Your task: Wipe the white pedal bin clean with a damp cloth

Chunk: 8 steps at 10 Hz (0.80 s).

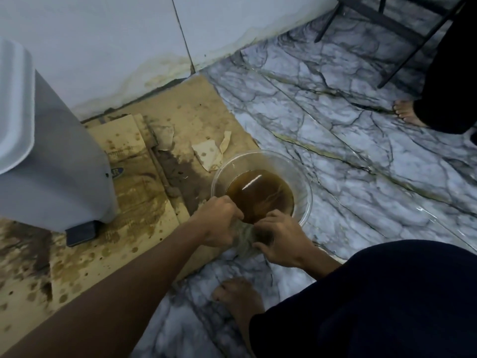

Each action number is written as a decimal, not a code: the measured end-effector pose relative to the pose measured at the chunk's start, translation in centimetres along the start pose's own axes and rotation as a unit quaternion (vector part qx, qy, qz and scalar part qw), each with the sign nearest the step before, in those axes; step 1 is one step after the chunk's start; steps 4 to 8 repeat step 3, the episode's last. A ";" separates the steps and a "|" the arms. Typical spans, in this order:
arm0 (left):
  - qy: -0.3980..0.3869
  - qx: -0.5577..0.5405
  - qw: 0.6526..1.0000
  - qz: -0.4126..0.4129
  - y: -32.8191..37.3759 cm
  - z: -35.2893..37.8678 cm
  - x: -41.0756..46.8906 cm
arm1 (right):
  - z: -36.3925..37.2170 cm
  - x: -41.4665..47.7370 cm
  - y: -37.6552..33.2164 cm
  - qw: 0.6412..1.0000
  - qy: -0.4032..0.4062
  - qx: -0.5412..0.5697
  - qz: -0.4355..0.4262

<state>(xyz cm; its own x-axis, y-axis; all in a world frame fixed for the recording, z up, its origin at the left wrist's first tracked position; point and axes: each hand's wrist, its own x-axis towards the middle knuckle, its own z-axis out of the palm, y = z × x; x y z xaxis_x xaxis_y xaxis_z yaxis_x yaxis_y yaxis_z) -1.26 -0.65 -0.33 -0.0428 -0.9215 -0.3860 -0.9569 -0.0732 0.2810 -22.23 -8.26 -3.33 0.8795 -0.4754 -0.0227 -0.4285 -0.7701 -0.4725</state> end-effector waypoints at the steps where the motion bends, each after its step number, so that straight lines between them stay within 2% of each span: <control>1: -0.034 0.025 0.999 -0.008 -0.1 0.4 -0.3 | 0.1 0.2 -0.5 1.000 -0.027 -0.006 -0.001; 8: -0.014 0.014 1.000 -0.020 0.2 0.5 -0.8 | -0.2 0.5 -0.9 0.999 -0.043 0.004 0.002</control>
